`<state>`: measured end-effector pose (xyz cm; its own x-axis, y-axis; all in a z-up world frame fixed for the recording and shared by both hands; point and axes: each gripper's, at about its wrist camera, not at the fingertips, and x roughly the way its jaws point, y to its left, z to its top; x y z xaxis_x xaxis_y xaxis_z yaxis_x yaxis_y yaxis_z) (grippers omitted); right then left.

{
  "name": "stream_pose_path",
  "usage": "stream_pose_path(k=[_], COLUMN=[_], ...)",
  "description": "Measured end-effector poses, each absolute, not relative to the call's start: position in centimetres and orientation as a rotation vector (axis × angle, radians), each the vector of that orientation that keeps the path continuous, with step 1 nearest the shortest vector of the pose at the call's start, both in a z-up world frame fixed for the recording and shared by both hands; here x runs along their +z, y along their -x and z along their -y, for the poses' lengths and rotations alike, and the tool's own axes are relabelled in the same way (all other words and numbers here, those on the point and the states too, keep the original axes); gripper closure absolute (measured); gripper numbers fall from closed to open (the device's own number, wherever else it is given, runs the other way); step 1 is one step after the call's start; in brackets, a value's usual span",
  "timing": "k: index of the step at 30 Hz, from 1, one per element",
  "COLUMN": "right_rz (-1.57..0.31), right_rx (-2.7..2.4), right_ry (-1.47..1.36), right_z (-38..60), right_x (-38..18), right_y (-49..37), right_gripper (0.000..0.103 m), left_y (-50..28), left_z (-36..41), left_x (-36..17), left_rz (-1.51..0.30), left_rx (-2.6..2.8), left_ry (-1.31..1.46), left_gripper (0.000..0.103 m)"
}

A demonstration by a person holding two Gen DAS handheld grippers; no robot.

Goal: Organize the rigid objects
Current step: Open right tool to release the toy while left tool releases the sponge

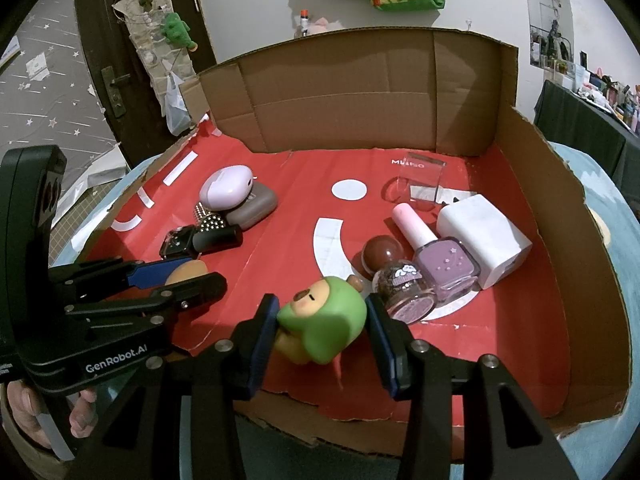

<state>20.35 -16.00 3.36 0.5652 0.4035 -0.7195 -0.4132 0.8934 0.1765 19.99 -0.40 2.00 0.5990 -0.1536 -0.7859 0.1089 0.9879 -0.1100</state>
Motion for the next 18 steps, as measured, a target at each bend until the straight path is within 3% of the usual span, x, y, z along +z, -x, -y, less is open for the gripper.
stream_pose_path(k=[6,14,18], right_rz=[-0.827,-0.791,-0.789], right_rx=[0.48,0.473,0.472], right_ry=[0.021,0.012,0.006], right_z=[15.9,16.3,16.4], right_x=[3.8,4.8,4.8], right_y=[-20.1,-19.6,-19.4], right_gripper=[0.055,0.055,0.054], left_y=[-19.7,-19.0,-18.8], left_z=[0.4,0.4,0.1], left_x=[2.4,3.3,3.6], left_rz=[-0.904,-0.864,-0.859], left_rx=[-0.14,-0.12,-0.108], left_ry=[0.05,0.03,0.038], left_gripper=[0.066,0.039,0.037])
